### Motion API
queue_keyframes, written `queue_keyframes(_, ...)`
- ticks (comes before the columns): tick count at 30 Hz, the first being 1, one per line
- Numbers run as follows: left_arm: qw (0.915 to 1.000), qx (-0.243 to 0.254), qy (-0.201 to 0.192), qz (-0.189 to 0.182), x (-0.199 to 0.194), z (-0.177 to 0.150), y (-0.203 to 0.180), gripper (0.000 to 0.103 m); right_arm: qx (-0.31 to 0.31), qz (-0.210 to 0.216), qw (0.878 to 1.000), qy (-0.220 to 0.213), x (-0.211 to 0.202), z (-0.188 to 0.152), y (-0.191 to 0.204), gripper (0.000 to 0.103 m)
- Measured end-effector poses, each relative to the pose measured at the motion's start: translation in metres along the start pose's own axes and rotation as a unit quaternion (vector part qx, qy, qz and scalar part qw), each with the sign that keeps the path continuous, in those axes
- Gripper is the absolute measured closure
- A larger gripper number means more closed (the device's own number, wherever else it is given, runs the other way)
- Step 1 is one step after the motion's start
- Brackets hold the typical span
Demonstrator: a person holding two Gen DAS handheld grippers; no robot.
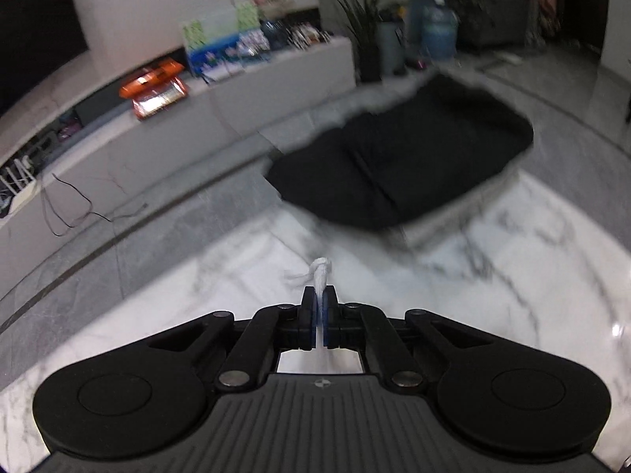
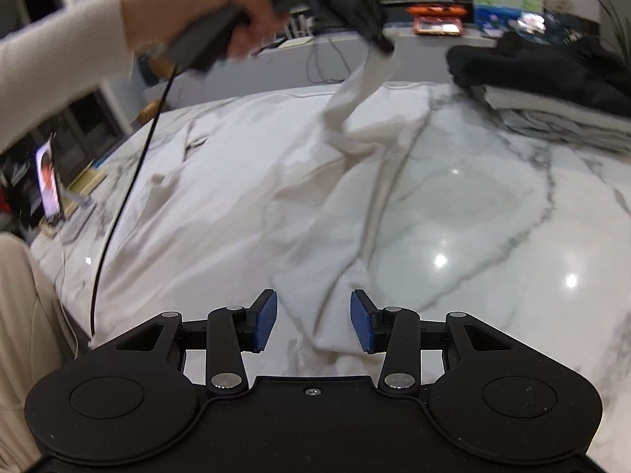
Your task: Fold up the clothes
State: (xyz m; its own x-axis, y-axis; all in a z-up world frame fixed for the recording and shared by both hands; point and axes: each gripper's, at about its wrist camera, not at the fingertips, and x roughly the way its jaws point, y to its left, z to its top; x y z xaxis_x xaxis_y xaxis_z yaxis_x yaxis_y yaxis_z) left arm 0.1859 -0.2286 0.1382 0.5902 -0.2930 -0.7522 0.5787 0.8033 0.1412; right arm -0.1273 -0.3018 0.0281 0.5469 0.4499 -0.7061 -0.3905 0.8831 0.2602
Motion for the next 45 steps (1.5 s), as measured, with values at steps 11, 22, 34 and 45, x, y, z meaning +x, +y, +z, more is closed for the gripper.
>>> queue_keyframes(11,0.9954,-0.017,-0.081,0.050,-0.082,0.050,0.028,0.101,-0.028,-0.015,0.999,0.021,0.008,-0.003,0.008,0.067)
queue_keyframes(22,0.9877,-0.029,-0.133,0.077,-0.129,0.072,0.037,0.101,0.015,-0.073,0.997,-0.017,-0.012,0.012,-0.003,0.102)
queue_keyframes(34,0.9820,-0.034,-0.179,-0.049,-0.089,0.153,-0.012,0.101,0.114,-0.152,0.978,-0.081,-0.080,-0.004,0.002,0.102)
queue_keyframes(45,0.9828,-0.042,-0.131,-0.123,0.023,0.138,-0.004,0.101,0.094,-0.144,0.983,-0.069,-0.042,0.000,0.029,0.102)
